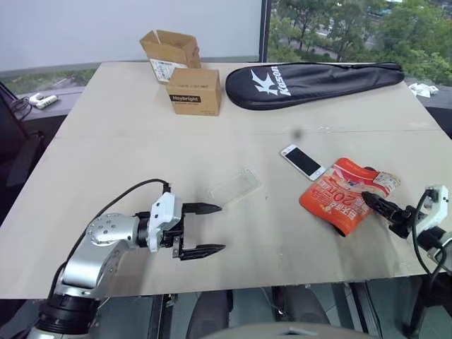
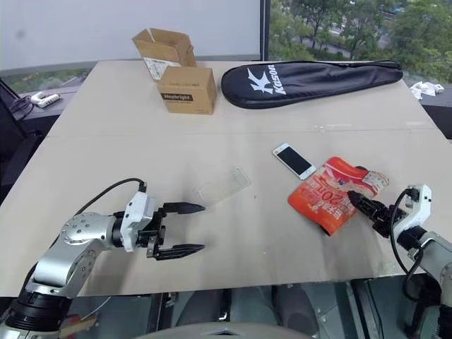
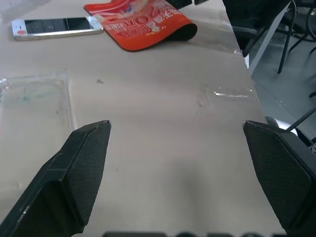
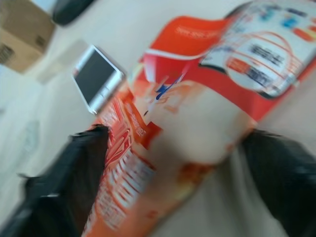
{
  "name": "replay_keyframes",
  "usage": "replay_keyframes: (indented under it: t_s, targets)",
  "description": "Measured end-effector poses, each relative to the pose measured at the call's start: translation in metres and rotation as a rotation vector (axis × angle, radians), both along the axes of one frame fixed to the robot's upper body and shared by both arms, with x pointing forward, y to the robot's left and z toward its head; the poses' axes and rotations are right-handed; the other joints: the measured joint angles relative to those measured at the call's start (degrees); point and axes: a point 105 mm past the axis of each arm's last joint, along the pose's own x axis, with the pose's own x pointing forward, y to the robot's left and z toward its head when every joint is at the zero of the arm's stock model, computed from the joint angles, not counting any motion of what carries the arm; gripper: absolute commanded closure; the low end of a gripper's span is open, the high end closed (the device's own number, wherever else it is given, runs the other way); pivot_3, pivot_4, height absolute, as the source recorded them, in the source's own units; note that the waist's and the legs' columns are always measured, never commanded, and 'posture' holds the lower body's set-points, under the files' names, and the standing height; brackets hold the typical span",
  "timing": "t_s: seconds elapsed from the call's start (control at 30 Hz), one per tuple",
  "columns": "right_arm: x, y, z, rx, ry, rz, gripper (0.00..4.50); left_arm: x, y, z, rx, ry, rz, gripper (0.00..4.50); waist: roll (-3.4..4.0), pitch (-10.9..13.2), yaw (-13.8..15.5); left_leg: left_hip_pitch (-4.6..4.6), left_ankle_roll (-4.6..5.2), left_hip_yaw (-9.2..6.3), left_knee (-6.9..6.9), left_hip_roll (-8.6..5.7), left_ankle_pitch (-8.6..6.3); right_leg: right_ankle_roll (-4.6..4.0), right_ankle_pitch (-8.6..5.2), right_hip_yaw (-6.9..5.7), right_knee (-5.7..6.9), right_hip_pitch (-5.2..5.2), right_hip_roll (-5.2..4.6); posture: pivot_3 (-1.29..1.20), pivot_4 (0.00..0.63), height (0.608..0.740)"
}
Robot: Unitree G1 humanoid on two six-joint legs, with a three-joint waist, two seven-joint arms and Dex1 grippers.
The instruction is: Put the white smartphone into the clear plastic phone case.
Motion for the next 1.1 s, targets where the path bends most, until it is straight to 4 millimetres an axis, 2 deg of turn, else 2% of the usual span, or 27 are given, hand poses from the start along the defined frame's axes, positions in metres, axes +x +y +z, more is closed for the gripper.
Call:
replay_keyframes:
  t_s: [0.03,0.07,0.13,0.2,0.33,0.47,0.53,0.67,0.77,0.8,0.9,0.97,1.03,1.1]
  targets:
    - [0.0,-0.001,0.0,-0.005,0.004,-0.005,0.5,0.0,0.0,-0.001,0.005,-0.002,0.0,0.0,-0.01,0.0,0.06,0.0,0.0,0.03,0.01,-0.01,0.0,0.01,0.01,0.06,0.0,0.0,-0.01,0.0,0.15,0.74]
    - [0.001,-0.001,0.0,-0.006,0.004,-0.006,0.63,0.0,0.0,-0.001,0.005,-0.002,0.0,0.0,-0.01,-0.01,0.06,0.0,0.0,0.04,0.01,-0.01,0.0,0.01,0.01,0.09,-0.01,0.0,-0.01,0.0,0.15,0.74]
    - [0.002,-0.003,-0.003,-0.017,0.015,-0.018,1.32,0.0,-0.001,-0.001,0.004,-0.005,0.0,0.0,-0.01,-0.01,0.01,0.01,0.0,0.11,0.01,-0.01,0.0,0.04,0.03,0.16,-0.01,-0.01,0.0,0.0,0.15,0.74]
    - [0.003,-0.005,-0.006,-0.027,0.025,-0.028,2.46,0.001,0.0,-0.002,0.004,-0.005,0.005,0.0,0.0,0.0,-0.05,0.02,0.0,0.13,-0.03,-0.01,0.0,0.05,0.05,0.17,0.0,-0.03,0.01,0.0,0.15,0.74]
    - [0.005,-0.009,-0.011,-0.033,0.04,-0.048,4.4,0.002,0.001,-0.003,0.005,-0.006,0.018,0.0,0.06,0.04,-0.08,0.02,0.0,0.17,-0.11,-0.01,0.0,0.0,0.07,0.18,0.0,-0.07,0.12,0.0,0.15,0.74]
    - [0.013,-0.001,-0.006,-0.023,0.014,-0.025,4.46,0.003,0.001,-0.003,0.003,-0.012,0.028,0.0,0.22,0.13,0.01,-0.01,0.0,0.23,-0.13,-0.01,0.0,0.0,0.07,0.18,0.0,-0.09,0.19,0.0,0.15,0.74]
    - [0.027,-0.002,0.004,-0.009,-0.039,-0.036,4.46,0.004,0.002,-0.002,-0.003,-0.016,0.04,0.0,0.41,0.25,0.03,-0.04,0.0,0.36,-0.12,-0.04,0.0,0.0,0.07,0.21,-0.01,-0.11,0.19,0.0,0.15,0.74]
    - [0.065,-0.009,0.047,-0.001,-0.216,-0.086,4.46,0.011,0.002,0.004,-0.032,-0.031,0.074,0.0,0.73,0.45,0.09,-0.08,0.0,0.48,-0.12,-0.15,0.0,0.03,0.12,0.31,0.0,-0.16,0.19,0.0,0.15,0.74]
    - [0.101,-0.019,0.096,-0.001,-0.36,-0.139,4.46,0.021,0.0,0.015,-0.077,-0.059,0.112,0.0,0.91,0.59,0.18,-0.18,0.0,0.47,-0.12,-0.2,0.0,0.13,0.37,0.32,-0.01,-0.24,0.2,0.0,0.15,0.74]
    - [0.106,-0.021,0.103,-0.003,-0.376,-0.151,4.46,0.023,-0.001,0.017,-0.085,-0.065,0.117,0.0,0.92,0.6,0.17,-0.2,0.0,0.48,-0.13,-0.21,0.0,0.14,0.37,0.34,-0.02,-0.26,0.2,0.0,0.15,0.74]
    - [0.148,-0.036,0.141,-0.005,-0.451,-0.271,4.46,0.033,-0.01,0.029,-0.13,-0.101,0.164,0.0,0.96,0.7,0.07,-0.28,0.01,0.55,-0.14,-0.27,0.0,0.19,0.42,0.47,-0.05,-0.33,0.19,0.0,0.15,0.74]
    - [0.159,-0.047,0.15,-0.015,-0.463,-0.346,3.74,0.035,-0.014,0.034,-0.138,-0.117,0.181,0.0,0.92,0.7,0.37,-0.31,0.02,0.54,-0.2,-0.26,-0.01,0.21,0.4,0.45,-0.08,-0.33,0.19,0.0,0.15,0.74]
    - [0.164,-0.056,0.142,-0.031,-0.428,-0.401,3.14,0.036,-0.014,0.034,-0.136,-0.112,0.2,0.0,0.92,0.7,0.6,-0.38,0.17,0.57,-0.26,-0.25,-0.1,0.27,0.36,0.41,-0.14,-0.34,0.17,0.0,0.15,0.74]
    - [0.168,-0.062,0.122,-0.086,-0.343,-0.448,2.15,0.039,-0.013,0.034,-0.127,-0.111,0.237,0.0,0.93,0.7,0.57,-0.42,0.22,0.7,-0.31,-0.25,-0.13,0.3,0.34,0.43,-0.18,-0.39,0.08,0.0,0.15,0.74]
